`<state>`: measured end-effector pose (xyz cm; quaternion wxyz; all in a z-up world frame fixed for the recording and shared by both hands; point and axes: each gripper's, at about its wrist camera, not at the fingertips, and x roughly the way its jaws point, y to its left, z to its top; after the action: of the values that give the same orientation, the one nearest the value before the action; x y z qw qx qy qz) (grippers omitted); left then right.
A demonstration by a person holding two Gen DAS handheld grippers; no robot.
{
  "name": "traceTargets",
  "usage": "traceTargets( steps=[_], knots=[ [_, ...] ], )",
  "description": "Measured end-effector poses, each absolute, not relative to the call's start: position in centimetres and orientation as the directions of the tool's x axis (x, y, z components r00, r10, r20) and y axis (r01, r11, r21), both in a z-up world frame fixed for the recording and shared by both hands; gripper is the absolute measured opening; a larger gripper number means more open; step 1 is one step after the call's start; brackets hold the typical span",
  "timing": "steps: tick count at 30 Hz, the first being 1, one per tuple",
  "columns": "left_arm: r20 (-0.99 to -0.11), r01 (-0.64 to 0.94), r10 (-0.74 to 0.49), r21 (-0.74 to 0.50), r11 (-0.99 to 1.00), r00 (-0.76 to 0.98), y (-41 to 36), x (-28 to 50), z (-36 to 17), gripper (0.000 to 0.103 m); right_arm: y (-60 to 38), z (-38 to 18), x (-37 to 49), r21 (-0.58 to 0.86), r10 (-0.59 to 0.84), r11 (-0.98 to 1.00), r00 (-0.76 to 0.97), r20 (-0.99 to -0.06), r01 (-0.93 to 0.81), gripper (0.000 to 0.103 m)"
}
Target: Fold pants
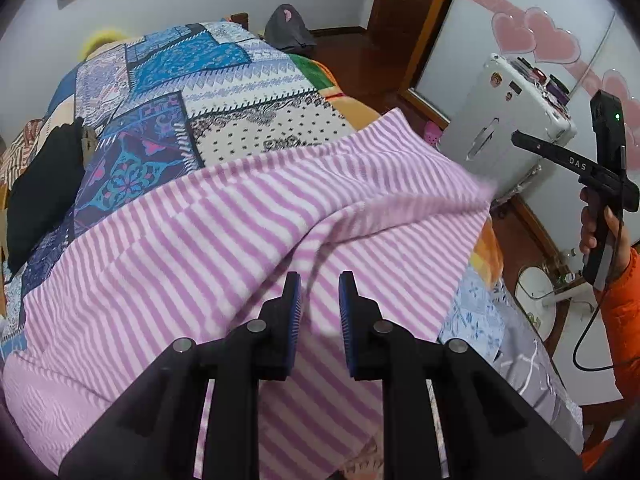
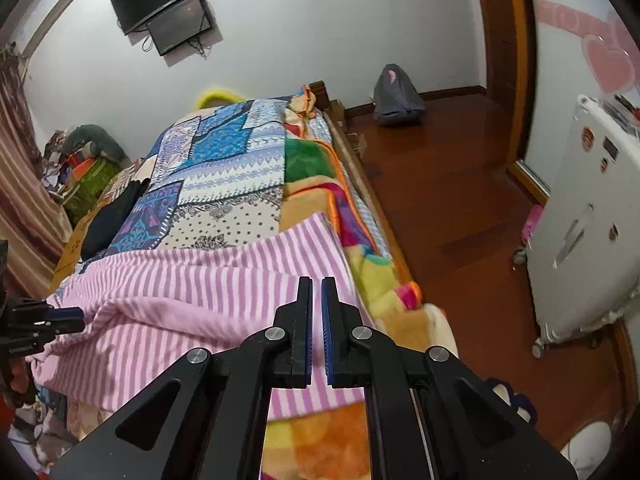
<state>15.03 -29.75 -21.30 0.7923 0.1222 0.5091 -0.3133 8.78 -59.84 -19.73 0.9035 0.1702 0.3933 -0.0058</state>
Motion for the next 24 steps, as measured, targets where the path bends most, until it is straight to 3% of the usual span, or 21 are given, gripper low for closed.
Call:
traceTargets(
  steps=[2,6,12,19,24],
  knots=[
    [-0.885,0.608,-0.362,-0.12,0.785,0.292,-28.9,14.9,-21.4,0.021,-59.8,-20.4,8.2,0.293,0.112,0.942,0.673,-0.731,0.162,0.004],
    [-0.887,0.572,-0.346,-0.119,0.812,0.307,-26.8,14.9,-21.7,0.039,-58.9,-21.6,7.8,0.285,0.128,0.947,0.637,-0.76,0.149,0.004],
    [-0.898,0.57,-0.33,-0.115,0.814,0.29,-25.8,14.3,-23.0,0.039,-53.9,-21.1,8.4,0.274,0.217,0.962,0.623,-0.751,-0.004,0.005],
    [-0.897,0.605,-0.315,-0.069,0.793,0.311,-27.6,13.7,-23.8,0.043,-46.2,-21.2,10.7,0.275,0.356,0.934,0.567,-0.743,-0.227,0.026],
    [-0.894,0.621,-0.29,-0.017,0.783,0.342,-28.8,14.4,-24.5,0.043,-41.9,-22.7,12.4,0.28,0.418,0.902,0.505,-0.755,-0.329,0.028]
  ],
)
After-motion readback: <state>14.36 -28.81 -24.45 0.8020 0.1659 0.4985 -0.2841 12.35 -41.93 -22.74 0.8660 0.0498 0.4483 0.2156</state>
